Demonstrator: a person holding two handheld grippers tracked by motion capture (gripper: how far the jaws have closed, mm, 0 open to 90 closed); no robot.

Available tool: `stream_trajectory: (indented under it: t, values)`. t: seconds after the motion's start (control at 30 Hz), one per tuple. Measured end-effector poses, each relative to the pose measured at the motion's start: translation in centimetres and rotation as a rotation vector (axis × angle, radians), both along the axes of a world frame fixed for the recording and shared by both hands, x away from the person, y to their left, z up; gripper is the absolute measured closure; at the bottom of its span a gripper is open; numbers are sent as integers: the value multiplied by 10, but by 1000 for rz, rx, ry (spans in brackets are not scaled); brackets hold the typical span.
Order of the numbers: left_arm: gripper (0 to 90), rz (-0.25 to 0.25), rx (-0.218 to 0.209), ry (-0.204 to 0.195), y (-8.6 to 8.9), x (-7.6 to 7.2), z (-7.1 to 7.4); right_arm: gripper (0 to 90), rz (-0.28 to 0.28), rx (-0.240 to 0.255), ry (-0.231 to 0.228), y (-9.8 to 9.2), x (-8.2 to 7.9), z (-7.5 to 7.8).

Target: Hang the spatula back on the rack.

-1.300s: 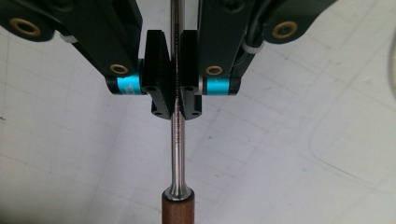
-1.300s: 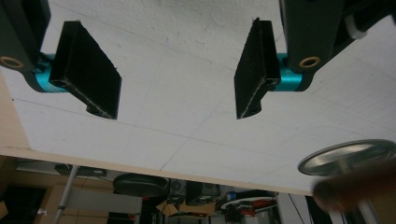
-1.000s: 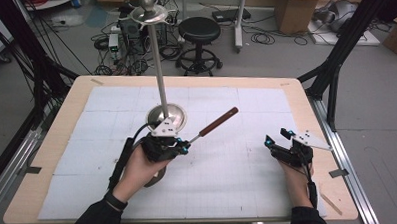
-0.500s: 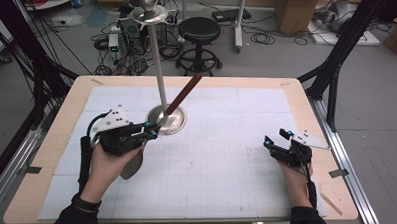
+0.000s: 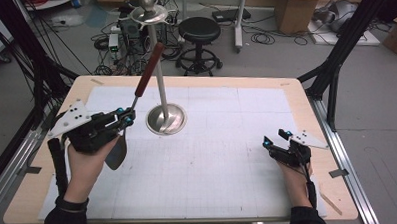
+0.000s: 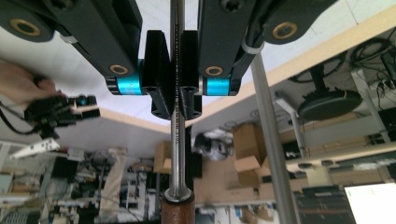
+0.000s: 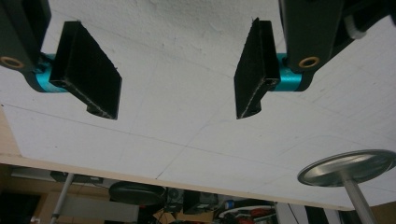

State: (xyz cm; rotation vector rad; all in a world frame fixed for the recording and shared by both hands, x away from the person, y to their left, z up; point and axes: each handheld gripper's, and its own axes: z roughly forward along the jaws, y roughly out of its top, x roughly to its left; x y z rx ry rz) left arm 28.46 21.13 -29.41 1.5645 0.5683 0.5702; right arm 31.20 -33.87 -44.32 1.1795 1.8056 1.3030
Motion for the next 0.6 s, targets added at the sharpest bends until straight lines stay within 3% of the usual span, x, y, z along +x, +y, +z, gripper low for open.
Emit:
stream_trajectory:
  t: [0.23, 0.6]
  values:
    - [844, 63, -26, -55, 5, -4, 4, 316, 6, -4, 8, 0, 0, 0]
    - [844, 139, -49, -61, 10, 6, 2, 316, 12, -5, 10, 1, 0, -1]
